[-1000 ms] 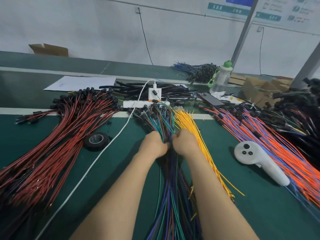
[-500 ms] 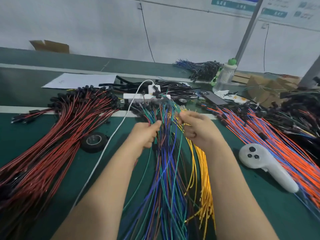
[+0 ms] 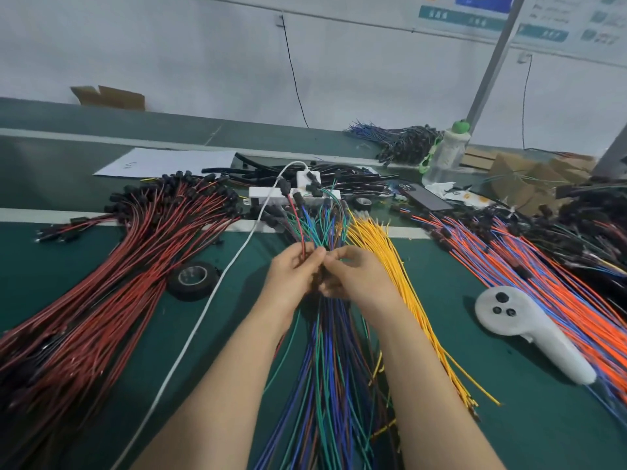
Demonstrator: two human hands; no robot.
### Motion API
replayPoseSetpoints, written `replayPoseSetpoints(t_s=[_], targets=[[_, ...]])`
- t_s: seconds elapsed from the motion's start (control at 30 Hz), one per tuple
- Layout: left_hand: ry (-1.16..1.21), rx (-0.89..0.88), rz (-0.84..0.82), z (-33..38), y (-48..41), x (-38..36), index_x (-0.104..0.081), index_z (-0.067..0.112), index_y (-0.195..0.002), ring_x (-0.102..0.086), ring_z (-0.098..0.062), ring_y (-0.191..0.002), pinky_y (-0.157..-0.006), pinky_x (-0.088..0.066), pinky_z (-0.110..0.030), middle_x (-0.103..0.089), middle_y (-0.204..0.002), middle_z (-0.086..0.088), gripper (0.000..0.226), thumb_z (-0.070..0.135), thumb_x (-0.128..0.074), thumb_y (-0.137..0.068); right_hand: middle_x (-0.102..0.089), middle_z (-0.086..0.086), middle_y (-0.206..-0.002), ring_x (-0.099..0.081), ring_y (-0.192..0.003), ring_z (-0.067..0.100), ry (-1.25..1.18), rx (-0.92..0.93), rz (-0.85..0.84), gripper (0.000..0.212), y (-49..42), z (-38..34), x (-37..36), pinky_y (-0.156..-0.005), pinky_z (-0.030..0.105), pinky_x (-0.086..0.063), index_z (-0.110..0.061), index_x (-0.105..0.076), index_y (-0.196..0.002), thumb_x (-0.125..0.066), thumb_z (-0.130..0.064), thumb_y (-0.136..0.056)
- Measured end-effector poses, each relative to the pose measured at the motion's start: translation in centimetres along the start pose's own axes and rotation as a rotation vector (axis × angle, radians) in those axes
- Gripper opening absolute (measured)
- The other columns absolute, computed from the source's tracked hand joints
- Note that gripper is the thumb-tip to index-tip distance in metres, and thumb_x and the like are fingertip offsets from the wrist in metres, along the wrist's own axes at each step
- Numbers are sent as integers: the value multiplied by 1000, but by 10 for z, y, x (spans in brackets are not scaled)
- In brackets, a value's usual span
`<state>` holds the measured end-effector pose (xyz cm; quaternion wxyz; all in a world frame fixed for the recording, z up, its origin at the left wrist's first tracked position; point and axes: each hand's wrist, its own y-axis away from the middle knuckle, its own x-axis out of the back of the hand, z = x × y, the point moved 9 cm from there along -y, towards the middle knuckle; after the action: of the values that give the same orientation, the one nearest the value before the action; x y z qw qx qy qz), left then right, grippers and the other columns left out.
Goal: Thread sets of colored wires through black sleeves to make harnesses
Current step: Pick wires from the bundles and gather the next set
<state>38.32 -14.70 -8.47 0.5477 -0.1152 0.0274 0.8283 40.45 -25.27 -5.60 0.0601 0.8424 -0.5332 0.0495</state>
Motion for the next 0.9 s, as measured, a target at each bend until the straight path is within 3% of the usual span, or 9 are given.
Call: replayPoseSetpoints(t_s=[0.1, 0.2, 0.27, 0.33, 0.43, 0.53, 0.63, 0.83, 0.9], targets=[[-204, -95, 55, 9, -2, 7, -55, 17, -77, -46, 5, -50, -48, -36, -10, -58, -64, 8, 16, 16, -59, -92, -57, -1, -64, -51, -50, 9, 407, 103, 157, 26, -2, -7, 20, -57, 23, -44, -14, -66, -76, -59, -30, -94], [-279, -118, -29, 10, -4, -2, -59, 11, -83, -60, -6, -63, -65, -45, -20, -69, -69, 0, 8, 11, -60, -91, -58, -6, -68, -51, -59, 11, 212, 191, 263, 19, 0, -13, 34, -67, 34, -47, -21, -63, -73, -63, -26, -91], [-341, -126, -114, 8, -2, -14, -61, 2, -89, -63, -26, -74, -75, -48, -37, -68, -78, -20, 6, 8, -61, -90, -63, 2, -72, -55, -60, 11, 113, 186, 249, 13, -1, -12, 33, -62, 28, -51, -13, -64, -79, -65, -19, -90], [-410, -145, -165, 6, 0, -21, -59, -2, -86, -57, -32, -71, -71, -45, -41, -62, -81, -30, 10, 7, -61, -88, -65, 8, -68, -58, -58, 16, 144, 176, 228, 16, -3, -8, 32, -60, 28, -52, -5, -65, -78, -65, -15, -90], [-428, -136, -159, 3, 1, -21, -59, -1, -82, -61, -32, -73, -75, -49, -41, -66, -81, -26, 10, 7, -62, -88, -64, 5, -57, -58, -57, 19, 231, 172, 231, 30, -5, -4, 39, -64, 33, -50, -15, -64, -63, -61, -16, -93], [-359, -77, -146, 0, 4, -17, -59, 8, -82, -56, 0, -52, -55, -44, -18, -70, -77, -15, 11, 13, -60, -91, -63, -2, -59, -58, -54, 6, 355, 201, 262, 27, -6, -5, 44, -60, 19, -47, -17, -63, -67, -59, -20, -94], [-296, -24, -130, -2, 4, -16, -57, 15, -80, -45, 5, -38, -40, -31, -6, -70, -77, -13, 13, 15, -57, -93, -60, -9, -61, -55, -55, -1, 408, 245, 298, 21, -5, -9, 44, -52, 10, -39, -15, -65, -74, -59, -22, -93], [-312, -12, -100, -3, 1, -12, -58, 17, -80, -44, -6, -47, -45, -32, -17, -72, -72, -3, 14, 20, -57, -94, -56, -6, -61, -57, -66, 17, 134, 225, 352, 20, -5, 0, 39, -76, 49, -55, -11, -66, -76, -59, -18, -94], [-316, -10, -80, -4, 1, -9, -58, 18, -79, -44, -14, -53, -47, -32, -22, -71, -70, -1, 14, 22, -58, -93, -59, -7, -60, -59, -57, 11, 135, 242, 375, 16, -4, 0, 38, -67, 46, -57, -12, -65, -80, -59, -16, -94]])
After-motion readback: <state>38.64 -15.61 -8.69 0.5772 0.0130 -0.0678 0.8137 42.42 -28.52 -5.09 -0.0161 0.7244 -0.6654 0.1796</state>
